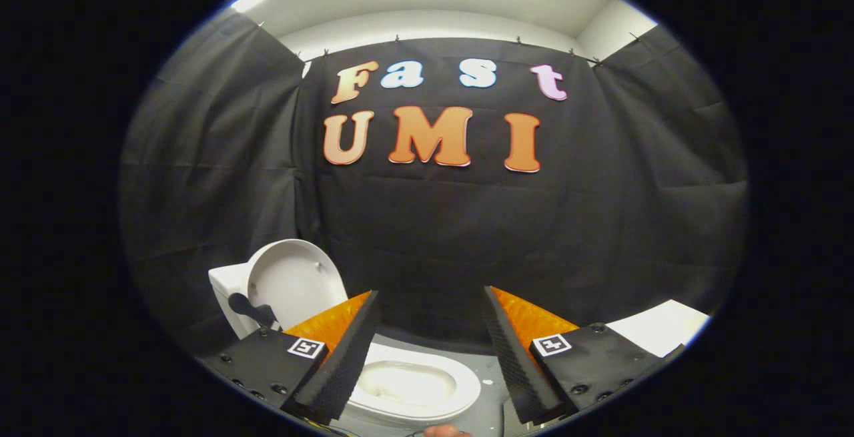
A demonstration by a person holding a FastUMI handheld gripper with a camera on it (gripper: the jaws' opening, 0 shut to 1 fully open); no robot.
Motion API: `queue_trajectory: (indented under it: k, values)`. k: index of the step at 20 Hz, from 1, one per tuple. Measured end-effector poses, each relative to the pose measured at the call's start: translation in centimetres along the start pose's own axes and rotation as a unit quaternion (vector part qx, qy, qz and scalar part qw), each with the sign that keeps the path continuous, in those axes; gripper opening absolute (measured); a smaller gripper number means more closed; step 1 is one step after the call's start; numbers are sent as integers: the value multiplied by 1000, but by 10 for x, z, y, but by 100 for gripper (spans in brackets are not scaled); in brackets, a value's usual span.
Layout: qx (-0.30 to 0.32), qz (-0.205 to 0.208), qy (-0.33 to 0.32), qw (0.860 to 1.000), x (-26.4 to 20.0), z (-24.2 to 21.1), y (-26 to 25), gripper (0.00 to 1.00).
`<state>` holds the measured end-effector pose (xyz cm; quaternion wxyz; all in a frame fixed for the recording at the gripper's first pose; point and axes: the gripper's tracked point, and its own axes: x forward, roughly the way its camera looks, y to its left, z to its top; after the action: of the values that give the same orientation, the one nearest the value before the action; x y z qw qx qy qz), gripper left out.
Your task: Open the toilet lid.
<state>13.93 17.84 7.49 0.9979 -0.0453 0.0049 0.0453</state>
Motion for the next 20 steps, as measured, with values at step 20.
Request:
queue_trajectory:
  k: [20]
  values:
    - [63, -173, 3, 983, -114, -81, -182, 98]
